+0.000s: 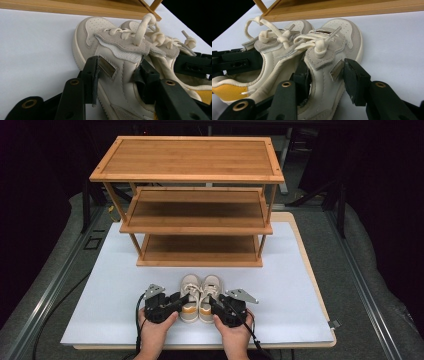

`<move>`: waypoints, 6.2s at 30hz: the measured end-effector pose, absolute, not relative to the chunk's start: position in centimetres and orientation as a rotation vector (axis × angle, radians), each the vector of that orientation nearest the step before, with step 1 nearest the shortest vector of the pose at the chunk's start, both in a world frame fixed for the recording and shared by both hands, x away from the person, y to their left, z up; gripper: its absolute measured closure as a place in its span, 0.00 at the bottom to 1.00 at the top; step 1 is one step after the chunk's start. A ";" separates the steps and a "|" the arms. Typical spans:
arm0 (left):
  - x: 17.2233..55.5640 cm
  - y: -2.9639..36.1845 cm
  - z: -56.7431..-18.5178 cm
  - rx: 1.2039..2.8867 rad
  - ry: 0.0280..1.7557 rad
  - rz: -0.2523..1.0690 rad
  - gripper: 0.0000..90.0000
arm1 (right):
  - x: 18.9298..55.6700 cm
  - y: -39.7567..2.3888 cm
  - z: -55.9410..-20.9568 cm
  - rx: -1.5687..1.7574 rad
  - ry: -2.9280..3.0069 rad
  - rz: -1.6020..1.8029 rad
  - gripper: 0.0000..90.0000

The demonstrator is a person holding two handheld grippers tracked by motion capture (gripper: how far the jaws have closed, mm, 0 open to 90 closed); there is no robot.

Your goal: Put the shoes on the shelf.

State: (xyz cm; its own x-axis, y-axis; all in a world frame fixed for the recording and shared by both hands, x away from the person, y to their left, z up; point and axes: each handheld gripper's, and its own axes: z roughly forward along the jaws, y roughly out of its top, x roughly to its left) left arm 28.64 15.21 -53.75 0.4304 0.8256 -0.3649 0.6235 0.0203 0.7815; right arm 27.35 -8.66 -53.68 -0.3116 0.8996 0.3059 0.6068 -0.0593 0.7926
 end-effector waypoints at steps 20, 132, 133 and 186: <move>28.0 15.0 -54.2 1.595 1.300 0.281 0.66 | 26.9 -8.4 -54.0 1.638 1.833 1.351 0.68; 30.5 16.3 -42.4 1.579 1.217 0.290 0.66 | 29.0 -8.0 -42.2 1.557 1.806 1.409 0.68; 30.5 16.4 -42.1 1.574 1.218 0.291 0.66 | 29.0 -8.0 -42.1 1.556 1.810 1.423 0.67; 32.3 16.6 -36.8 1.550 1.170 0.316 0.66 | 30.6 -7.8 -36.7 1.463 1.774 1.434 0.67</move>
State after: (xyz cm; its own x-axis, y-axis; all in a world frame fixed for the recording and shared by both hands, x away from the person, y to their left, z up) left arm 32.30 16.56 -36.84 0.4743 0.7974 -0.3731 0.5012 0.1038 0.8591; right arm 30.57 -7.76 -36.68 -0.3518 0.8958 0.2716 0.4532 -0.0909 0.8868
